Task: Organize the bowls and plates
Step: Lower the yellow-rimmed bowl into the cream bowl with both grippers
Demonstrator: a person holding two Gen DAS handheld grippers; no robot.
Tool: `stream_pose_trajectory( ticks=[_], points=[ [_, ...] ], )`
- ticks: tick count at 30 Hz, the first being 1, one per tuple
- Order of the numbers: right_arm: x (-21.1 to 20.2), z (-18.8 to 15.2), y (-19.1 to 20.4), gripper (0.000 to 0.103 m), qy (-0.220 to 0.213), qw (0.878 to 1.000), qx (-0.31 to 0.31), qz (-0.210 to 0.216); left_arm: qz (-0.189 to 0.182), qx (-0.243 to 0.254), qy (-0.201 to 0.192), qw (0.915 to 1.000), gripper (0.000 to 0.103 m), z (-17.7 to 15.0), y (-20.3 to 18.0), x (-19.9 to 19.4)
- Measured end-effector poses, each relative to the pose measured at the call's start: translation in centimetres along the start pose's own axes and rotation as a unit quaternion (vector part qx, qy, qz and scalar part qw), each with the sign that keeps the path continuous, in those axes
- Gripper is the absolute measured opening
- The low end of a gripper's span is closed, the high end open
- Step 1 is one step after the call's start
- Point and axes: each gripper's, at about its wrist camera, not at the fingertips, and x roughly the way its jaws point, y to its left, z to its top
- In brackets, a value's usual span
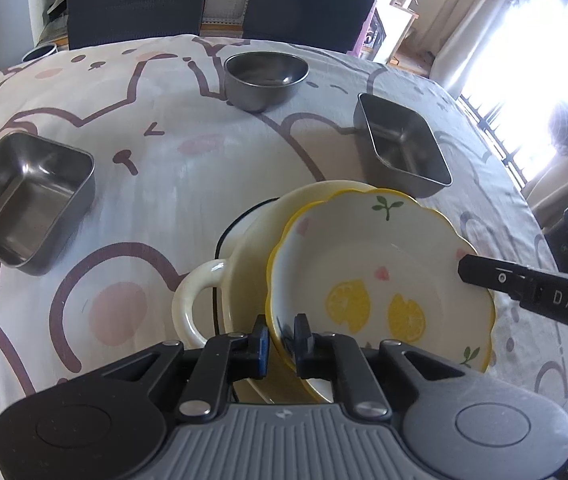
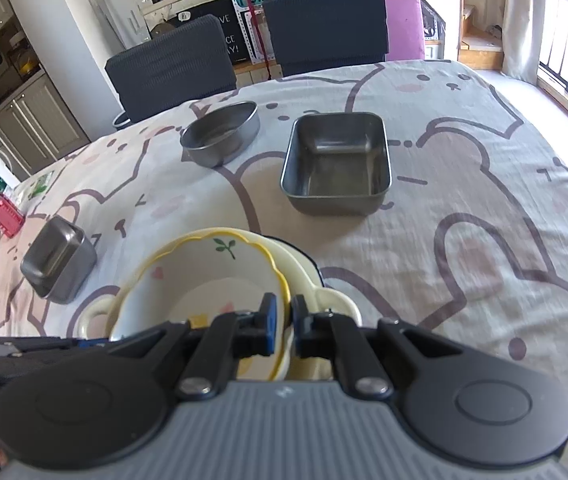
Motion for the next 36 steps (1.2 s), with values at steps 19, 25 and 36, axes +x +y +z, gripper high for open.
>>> stream_pose_trajectory(
  ticks=[19, 25, 36],
  points=[
    [2.1, 0.1, 0.2, 0.011, 0.032, 0.999, -0.008, -0.019, 0.008, 0.030, -0.001, 0.9995, 0.013, -0.1, -0.3, 0.0],
    [2.9, 0.0, 0.4, 0.010, 0.050, 0.998, -0.016, -0.027, 0.007, 0.030, 0.000, 0.9995, 0.013, -0.1, -0.2, 0.0],
    [3.2, 0.0, 0.3, 0.008, 0.052, 0.998, -0.016, -0.029, -0.009, 0.018, 0.003, 0.9998, 0.013, 0.0, 0.5, -0.2]
  ],
)
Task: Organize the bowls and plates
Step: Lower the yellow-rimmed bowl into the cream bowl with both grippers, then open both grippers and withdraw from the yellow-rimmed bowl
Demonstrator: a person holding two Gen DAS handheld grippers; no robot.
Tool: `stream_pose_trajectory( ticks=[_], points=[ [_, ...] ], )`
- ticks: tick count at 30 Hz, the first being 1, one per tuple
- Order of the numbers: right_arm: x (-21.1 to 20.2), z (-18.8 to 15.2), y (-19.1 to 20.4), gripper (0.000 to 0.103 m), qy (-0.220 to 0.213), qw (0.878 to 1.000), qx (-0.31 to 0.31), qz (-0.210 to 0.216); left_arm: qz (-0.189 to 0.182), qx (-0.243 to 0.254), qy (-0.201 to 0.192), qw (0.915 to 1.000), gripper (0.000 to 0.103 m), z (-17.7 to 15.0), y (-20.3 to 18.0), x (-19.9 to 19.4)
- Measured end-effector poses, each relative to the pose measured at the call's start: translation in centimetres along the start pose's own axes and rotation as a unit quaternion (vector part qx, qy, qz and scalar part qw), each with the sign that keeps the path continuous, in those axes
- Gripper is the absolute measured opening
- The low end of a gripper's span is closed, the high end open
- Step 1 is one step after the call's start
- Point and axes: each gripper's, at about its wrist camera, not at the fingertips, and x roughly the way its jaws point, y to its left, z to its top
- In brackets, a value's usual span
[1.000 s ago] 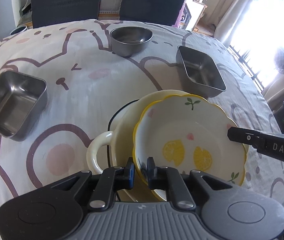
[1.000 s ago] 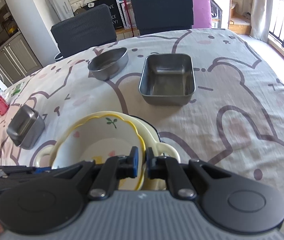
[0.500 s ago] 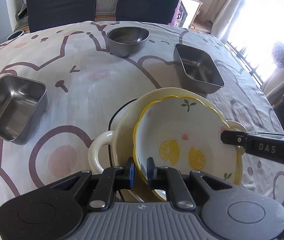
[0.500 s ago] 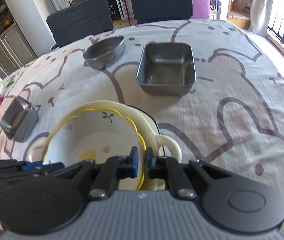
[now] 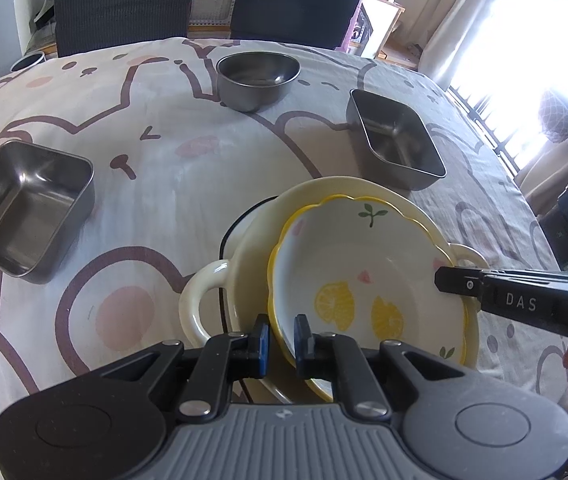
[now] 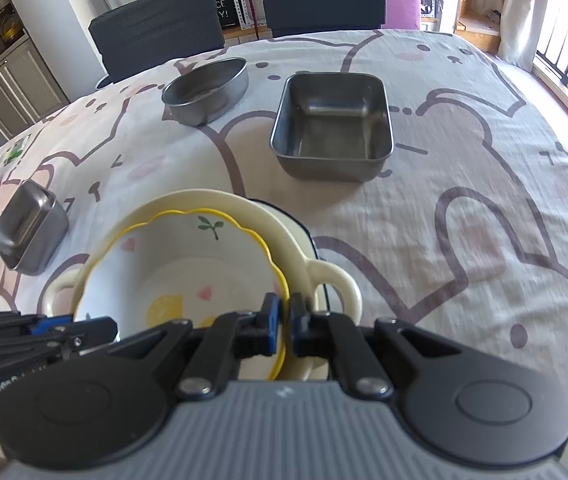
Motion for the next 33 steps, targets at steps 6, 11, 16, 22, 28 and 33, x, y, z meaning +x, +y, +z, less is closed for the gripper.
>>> stream_pose_trajectory(
  ticks=[6, 11, 16, 22, 28, 33],
  points=[
    [0.0, 0.0, -0.1, 0.007, 0.000, 1.000, 0.002, 0.002, -0.001, -0.004, 0.001, 1.0000, 0.013, 0.0, 0.0, -0.4],
    [0.1, 0.0, -0.1, 0.007, 0.006, 1.000, 0.002, 0.002, -0.002, -0.005, -0.008, 1.0000, 0.013, 0.0, 0.1, -1.1],
    [0.1, 0.0, -0.2, 0.008, 0.007, 1.000, 0.004, 0.004, -0.004, -0.006, -0.012, 0.9999, 0.013, -0.1, 0.2, -1.8],
    [-0.5, -0.3, -0.3, 0.008, 0.005, 1.000, 0.006, 0.007, 0.001, -0.001, -0.014, 0.9999, 0.013, -0.2, -0.2, -2.2],
    [-1.7, -0.8, -0.3, 0.010, -0.002, 1.000, 0.003, 0.014, -0.002, 0.000, -0.020, 0.9998, 0.015, -0.4, -0.3, -2.8],
    [-3.0, -1.1, 0.0, 0.021, -0.017, 1.000, -0.006, 0.022, -0.013, 0.003, -0.038, 0.9992, 0.050, -0.6, -0.6, -3.9]
  ],
)
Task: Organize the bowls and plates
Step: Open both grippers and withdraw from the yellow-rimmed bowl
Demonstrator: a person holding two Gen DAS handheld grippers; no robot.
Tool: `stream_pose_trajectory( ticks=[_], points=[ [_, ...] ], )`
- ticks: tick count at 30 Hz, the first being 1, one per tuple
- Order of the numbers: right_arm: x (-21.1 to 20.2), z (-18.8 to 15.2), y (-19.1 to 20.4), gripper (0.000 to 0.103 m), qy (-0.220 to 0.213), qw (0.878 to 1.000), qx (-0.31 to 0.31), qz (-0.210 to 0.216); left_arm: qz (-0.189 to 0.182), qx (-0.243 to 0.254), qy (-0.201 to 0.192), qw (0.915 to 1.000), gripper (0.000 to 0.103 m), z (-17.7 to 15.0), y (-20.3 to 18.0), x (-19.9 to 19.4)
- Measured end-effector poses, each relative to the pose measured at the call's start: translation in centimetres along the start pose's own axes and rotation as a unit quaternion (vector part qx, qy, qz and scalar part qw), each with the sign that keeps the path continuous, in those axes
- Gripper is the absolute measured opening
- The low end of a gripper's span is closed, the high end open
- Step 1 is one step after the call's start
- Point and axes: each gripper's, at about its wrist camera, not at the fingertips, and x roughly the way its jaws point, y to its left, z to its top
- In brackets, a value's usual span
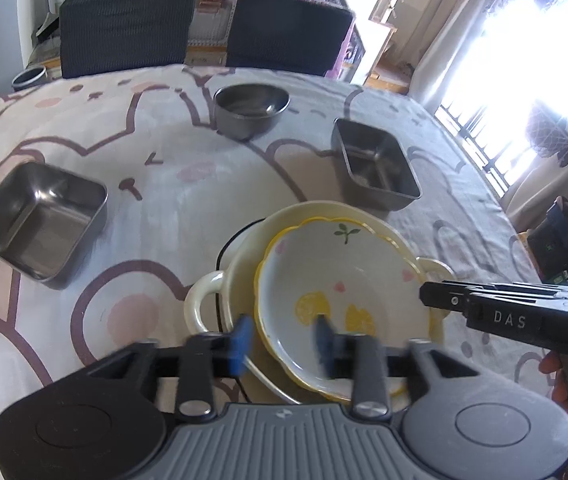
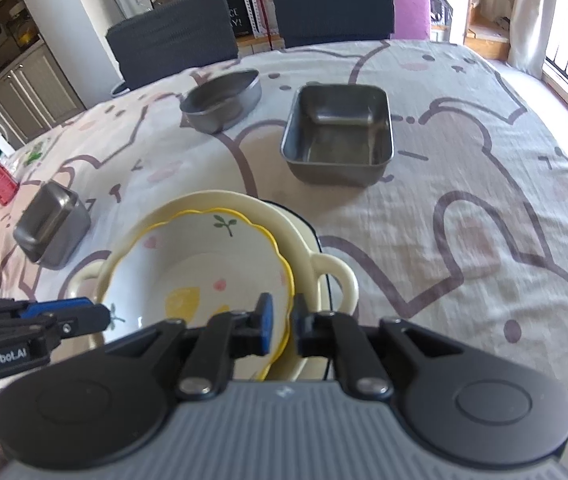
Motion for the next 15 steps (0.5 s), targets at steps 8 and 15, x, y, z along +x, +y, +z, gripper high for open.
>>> stream_pose_trajectory(
  ticks=[8, 15],
  points=[
    [-2.7, -0.1, 0.3, 0.080, -0.067, 0.998, 0.008, -0.005, 0.037, 0.012, -0.082, 0.9959, 0.096, 0.1, 1.2, -3.0],
    [-3.8, 1.0, 2.4, 0.103, -0.148, 0.988, 0.035, 0.029, 0.080, -0.022, -0.115, 0.9899, 0.103, 1.1, 5.8, -4.7]
  ],
)
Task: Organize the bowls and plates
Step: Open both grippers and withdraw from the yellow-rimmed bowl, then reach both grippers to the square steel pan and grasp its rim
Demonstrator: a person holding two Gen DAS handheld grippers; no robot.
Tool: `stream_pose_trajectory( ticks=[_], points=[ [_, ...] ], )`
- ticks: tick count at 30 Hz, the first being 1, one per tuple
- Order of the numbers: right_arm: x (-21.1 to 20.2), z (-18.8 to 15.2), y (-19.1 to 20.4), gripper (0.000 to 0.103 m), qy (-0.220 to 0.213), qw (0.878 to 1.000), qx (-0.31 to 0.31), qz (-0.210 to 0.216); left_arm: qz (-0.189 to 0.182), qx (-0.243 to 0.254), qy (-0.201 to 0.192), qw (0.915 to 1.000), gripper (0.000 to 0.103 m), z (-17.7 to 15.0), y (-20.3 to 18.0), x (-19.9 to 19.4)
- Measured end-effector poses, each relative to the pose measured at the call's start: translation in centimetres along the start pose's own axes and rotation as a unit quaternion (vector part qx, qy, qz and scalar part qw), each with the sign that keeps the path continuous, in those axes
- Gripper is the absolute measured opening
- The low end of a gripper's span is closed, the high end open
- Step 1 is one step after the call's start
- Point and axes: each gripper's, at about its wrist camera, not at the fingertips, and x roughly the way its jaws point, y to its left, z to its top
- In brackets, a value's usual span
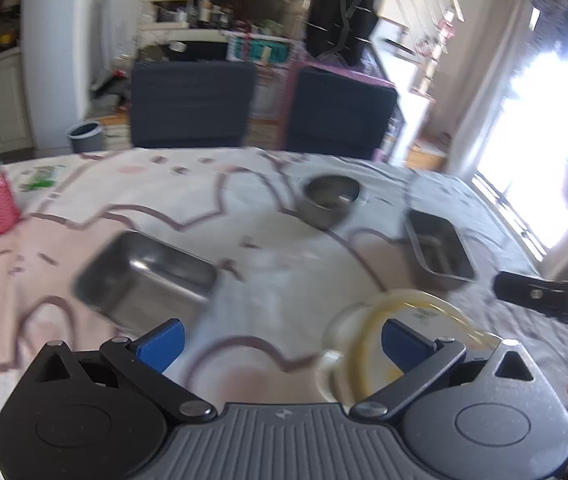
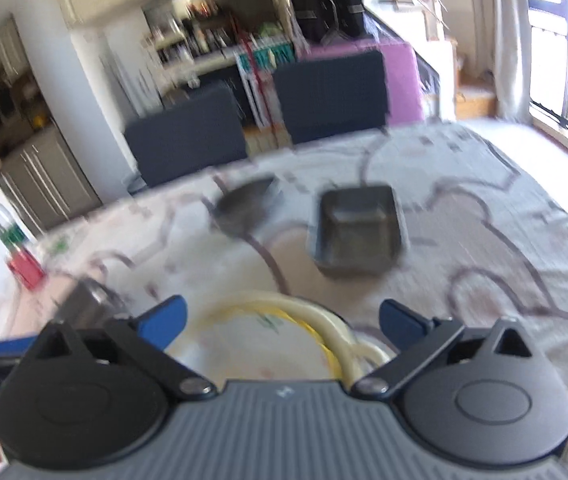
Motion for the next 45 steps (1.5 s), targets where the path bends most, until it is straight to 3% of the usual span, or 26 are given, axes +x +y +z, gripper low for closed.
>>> stream_pose_trajectory(
  ticks=[8, 13, 15, 20, 23, 26, 33, 38, 40, 42, 43, 45],
  points=[
    [2.9, 1.0, 5.8, 0.103, -0.006, 0.999, -0.013, 0.047, 0.066, -0.003, -0.028, 0.9974, 0.103, 1.5, 5.9, 0.0],
    [6.5, 0.8, 9.6, 0.103, 0.049, 0.996, 0.013, 0.080, 0.110, -0.004, -0.040, 0.9931, 0.103, 2.2, 9.5, 0.7],
    [8.2, 0.7, 10.8, 0.100, 0.070, 0.993, 0.028, 0.090, 0.120, -0.012, -0.041, 0.9918, 0.101, 2.6, 11.0, 1.2],
    [11.4, -0.5, 12.8, 0.074, 0.120, 0.984, 0.060, 0.118, 0.144, -0.033, -0.026, 0.9887, 0.087, 3.1, 14.1, 3.5],
    [12.5, -1.3, 14.6, 0.068, 0.141, 0.981, 0.059, 0.119, 0.153, -0.026, -0.009, 0.9878, 0.083, 3.0, 15.1, 4.8],
    [13.9, -2.1, 16.1, 0.067, 0.162, 0.977, 0.049, 0.127, 0.160, -0.001, -0.004, 0.9871, 0.083, 2.9, 15.0, 6.0],
    [16.1, -3.5, 18.7, 0.066, 0.181, 0.979, -0.012, 0.091, 0.173, 0.041, 0.013, 0.9840, 0.083, 2.7, 14.9, 9.1],
    [16.4, -3.4, 17.5, 0.064, 0.179, 0.982, -0.009, 0.062, 0.169, 0.021, 0.024, 0.9850, 0.082, 2.6, 15.9, 10.0],
    [16.3, -3.1, 16.7, 0.063, 0.176, 0.982, 0.003, 0.066, 0.156, 0.016, 0.026, 0.9872, 0.075, 2.6, 15.9, 9.8],
    [16.3, -2.9, 16.3, 0.060, 0.173, 0.983, 0.008, 0.067, 0.139, 0.016, 0.035, 0.9896, 0.057, 2.6, 15.8, 9.5],
    [16.2, -2.9, 16.2, 0.056, 0.171, 0.983, 0.010, 0.068, 0.130, 0.014, 0.039, 0.9907, 0.052, 2.5, 15.8, 9.2],
    [16.1, -2.9, 16.3, 0.038, 0.165, 0.983, 0.012, 0.083, 0.113, 0.012, 0.043, 0.9926, 0.034, 2.4, 15.6, 8.7]
  ],
)
